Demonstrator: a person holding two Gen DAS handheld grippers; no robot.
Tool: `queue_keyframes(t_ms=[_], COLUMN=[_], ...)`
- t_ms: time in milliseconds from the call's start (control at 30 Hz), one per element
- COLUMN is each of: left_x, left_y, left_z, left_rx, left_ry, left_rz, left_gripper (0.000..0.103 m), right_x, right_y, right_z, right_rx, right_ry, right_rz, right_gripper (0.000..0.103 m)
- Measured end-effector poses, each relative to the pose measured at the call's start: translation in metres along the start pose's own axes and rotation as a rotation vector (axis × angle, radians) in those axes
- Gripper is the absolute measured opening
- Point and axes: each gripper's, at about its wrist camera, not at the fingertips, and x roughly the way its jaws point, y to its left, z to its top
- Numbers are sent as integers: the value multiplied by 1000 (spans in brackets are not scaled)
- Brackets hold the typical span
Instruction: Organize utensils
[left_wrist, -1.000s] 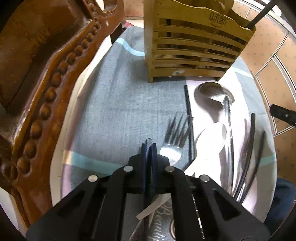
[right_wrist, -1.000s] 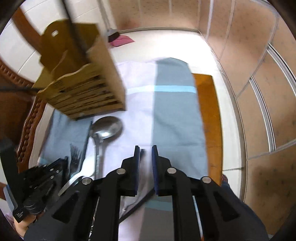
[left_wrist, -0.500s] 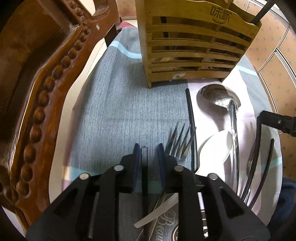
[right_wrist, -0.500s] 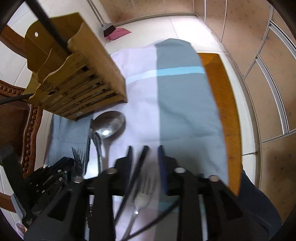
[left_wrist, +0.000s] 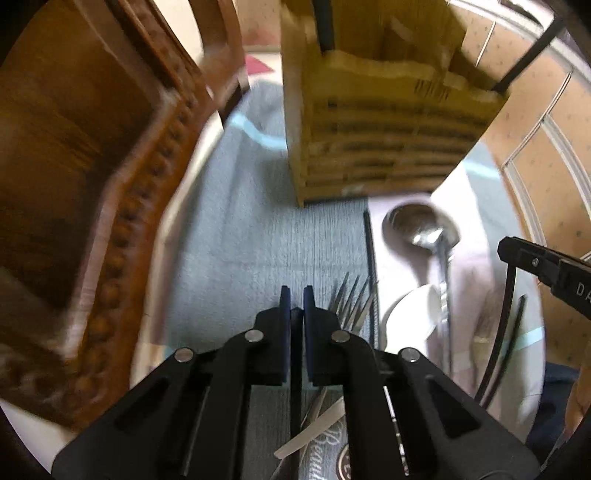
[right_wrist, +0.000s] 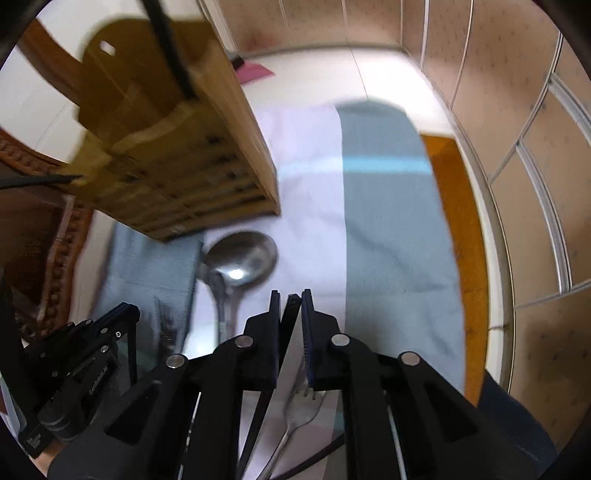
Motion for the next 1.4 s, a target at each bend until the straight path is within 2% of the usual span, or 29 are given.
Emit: queue_keyframes(t_ms=[133, 267, 467, 567, 767, 1000, 1267, 1400], left_x=[-47, -103, -174, -202, -236, -255, -281, -299], left_y=[1, -2, -7, -7, -12, -13, -25, -32], left_z=[9, 16, 5, 1, -8, -6, 25, 52], left_rx=[-8, -14, -27, -17, -28, -31, 4, 20], left_ry=[-106, -248, -444, -508, -586, -618, -686, -737], left_rz=[-4, 9, 12, 7, -24, -58, -64, -87], left_gripper=[7, 7, 7, 7, 6, 6, 6, 6], right_x=[-46, -98, -158, -175, -198, -215, -238, -249], right_y=[8, 15, 35, 36, 38, 46, 62, 67], right_z=[1, -4, -16, -19, -20, -12, 16, 32], right_rx=[-41, -93, -165, -180, -182, -202, -222, -221], right_ry=[-97, -218, -368, -407, -459, -521, -595, -637], right_rz=[20, 32, 37, 50, 51, 16, -3, -4], right_gripper=[11, 10, 8, 8, 8, 8, 8, 8])
